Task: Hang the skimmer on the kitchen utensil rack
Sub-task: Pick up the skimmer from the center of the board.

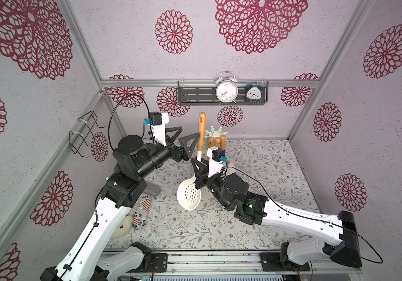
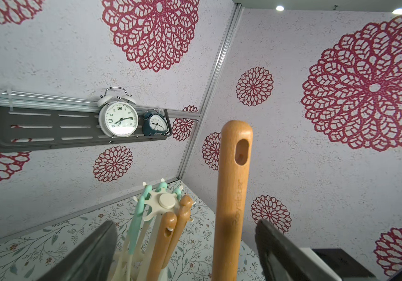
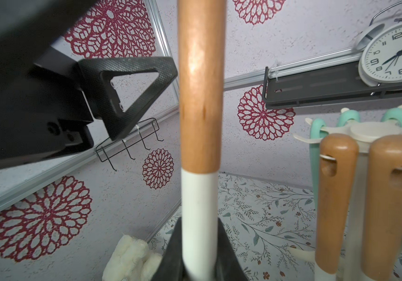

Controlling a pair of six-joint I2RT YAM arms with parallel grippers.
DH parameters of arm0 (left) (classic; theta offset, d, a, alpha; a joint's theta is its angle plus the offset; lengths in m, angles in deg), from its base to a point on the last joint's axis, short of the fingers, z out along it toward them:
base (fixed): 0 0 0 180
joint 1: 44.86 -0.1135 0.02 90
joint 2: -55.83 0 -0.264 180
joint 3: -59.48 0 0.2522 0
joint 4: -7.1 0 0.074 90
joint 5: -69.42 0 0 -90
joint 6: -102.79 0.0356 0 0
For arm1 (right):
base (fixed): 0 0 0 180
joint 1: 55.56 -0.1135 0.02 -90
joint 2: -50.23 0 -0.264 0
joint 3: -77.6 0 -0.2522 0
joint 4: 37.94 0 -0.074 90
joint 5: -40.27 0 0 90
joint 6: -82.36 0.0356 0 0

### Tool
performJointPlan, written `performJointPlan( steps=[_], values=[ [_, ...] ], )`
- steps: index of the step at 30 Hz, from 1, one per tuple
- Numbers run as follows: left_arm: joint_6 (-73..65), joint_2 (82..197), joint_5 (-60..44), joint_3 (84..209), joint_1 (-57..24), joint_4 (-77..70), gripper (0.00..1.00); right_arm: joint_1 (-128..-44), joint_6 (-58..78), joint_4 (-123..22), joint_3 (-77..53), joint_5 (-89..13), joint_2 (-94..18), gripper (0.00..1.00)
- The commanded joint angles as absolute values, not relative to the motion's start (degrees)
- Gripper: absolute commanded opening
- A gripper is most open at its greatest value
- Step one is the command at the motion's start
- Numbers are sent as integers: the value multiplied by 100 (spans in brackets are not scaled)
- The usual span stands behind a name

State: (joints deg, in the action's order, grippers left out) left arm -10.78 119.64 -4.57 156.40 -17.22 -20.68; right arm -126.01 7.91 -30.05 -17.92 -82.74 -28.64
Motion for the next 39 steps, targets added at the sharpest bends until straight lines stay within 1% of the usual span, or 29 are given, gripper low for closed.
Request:
performJointPlan(
  steps=[1,3,6,8,12,16,19,21,23,24,25,26,28,30,31,34,35,39],
  values=[
    [-875,12104,-341,15850,-1681,-2073,89,-12639,720,-2773,-1462,-8383,-2835,0],
    [-841,12227,-305,15933,-1674,-2120,85,-12639,722,-2788,-1421,-8349,-2876,0],
    [-832,12408,-214,16063,-1676,-2155,83,-12639,732,-2819,-1358,-8323,-2931,0],
    [-839,12481,-157,16104,-1678,-2160,80,-12640,739,-2824,-1327,-8305,-2965,0],
    [-818,12570,-154,16105,-1672,-2168,69,-12623,753,-2884,-1270,-8302,-3027,0],
    [-812,12584,-200,16055,-1672,-2170,52,-12608,789,-2889,-1266,-8311,-3052,0],
    [-804,12564,-245,15993,-1669,-2155,36,-12596,860,-2909,-1278,-8306,-3054,0],
    [-826,12536,-280,15930,-1671,-2111,22,-12572,896,-2886,-1306,-8304,-3046,0],
    [-831,12495,-324,15881,-1671,-2097,5,-12569,907,-2850,-1355,-8331,-3017,0],
    [-819,12477,-355,15876,-1673,-2143,0,-12560,895,-2838,-1393,-8339,-2991,0],
    [-777,12457,-412,15893,-1680,-2237,0,-12531,855,-2805,-1444,-8317,-2947,4],
    [-721,12438,-433,15927,-1689,-2365,0,-12508,786,-2777,-1494,-8263,-2900,18],
    [-563,12408,-468,16060,-1748,-2782,0,-12449,538,-2719,-1650,-8173,-2741,68],
    [-394,12386,-339,16196,-1870,-3230,0,-12357,299,-2751,-1856,-8085,-2484,90],
    [-289,12386,-182,16280,-1960,-3464,0,-12284,164,-2761,-2024,-7974,-2303,96],
    [78,12449,480,16498,-2259,-4268,0,-11859,117,-3146,-2379,-7376,-1775,97],
    [232,12483,700,16580,-2320,-4535,0,-11656,173,-3407,-2412,-7010,-1625,96],
    [886,12632,1143,16835,-2378,-5647,0,-10338,444,-4611,-2248,-5100,-1225,92]
  ],
)
